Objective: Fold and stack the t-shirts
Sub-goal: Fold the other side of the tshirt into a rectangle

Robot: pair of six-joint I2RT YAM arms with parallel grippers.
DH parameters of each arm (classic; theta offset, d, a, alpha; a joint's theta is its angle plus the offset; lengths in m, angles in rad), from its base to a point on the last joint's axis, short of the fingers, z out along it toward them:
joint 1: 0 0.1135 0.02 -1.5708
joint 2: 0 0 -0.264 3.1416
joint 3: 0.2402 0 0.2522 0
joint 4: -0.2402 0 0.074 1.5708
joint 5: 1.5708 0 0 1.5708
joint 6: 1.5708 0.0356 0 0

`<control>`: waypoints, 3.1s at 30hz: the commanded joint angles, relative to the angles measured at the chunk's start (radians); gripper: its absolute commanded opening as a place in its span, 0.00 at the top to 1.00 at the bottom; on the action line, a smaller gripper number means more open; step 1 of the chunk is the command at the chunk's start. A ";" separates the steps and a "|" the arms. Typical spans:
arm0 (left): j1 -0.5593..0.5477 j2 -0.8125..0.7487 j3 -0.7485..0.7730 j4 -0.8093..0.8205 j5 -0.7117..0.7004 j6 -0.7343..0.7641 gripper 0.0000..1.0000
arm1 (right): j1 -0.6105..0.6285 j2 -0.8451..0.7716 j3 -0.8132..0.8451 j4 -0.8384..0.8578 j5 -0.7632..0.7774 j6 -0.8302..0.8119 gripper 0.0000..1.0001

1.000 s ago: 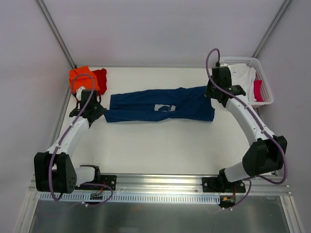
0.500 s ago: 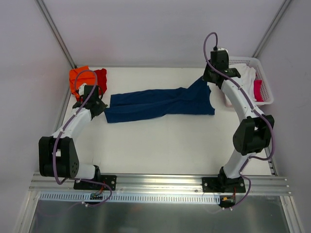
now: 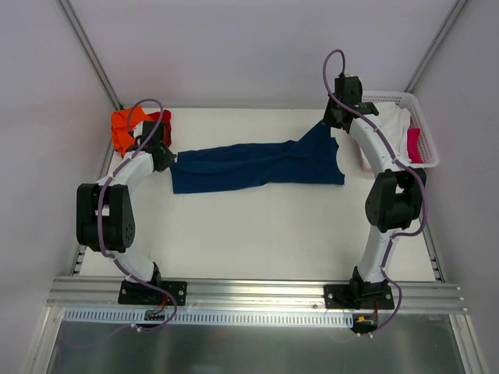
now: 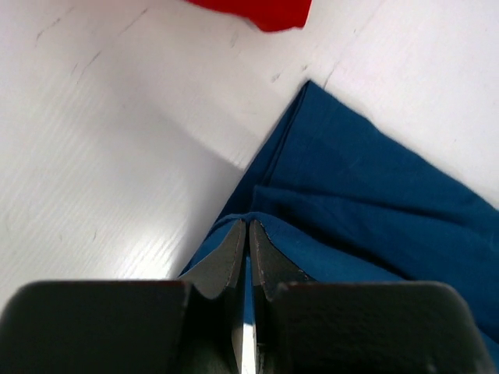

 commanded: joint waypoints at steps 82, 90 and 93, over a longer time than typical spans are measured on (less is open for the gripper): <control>0.051 0.111 0.128 0.019 0.196 0.060 0.01 | 0.179 -0.240 -0.291 -0.021 -0.006 0.039 0.64; 0.044 0.100 0.119 0.020 0.197 0.057 0.01 | 0.248 -0.175 -0.191 -0.036 -0.007 0.037 0.69; 0.044 0.101 0.114 0.020 0.200 0.054 0.01 | 0.257 -0.109 -0.173 -0.009 -0.033 0.036 0.73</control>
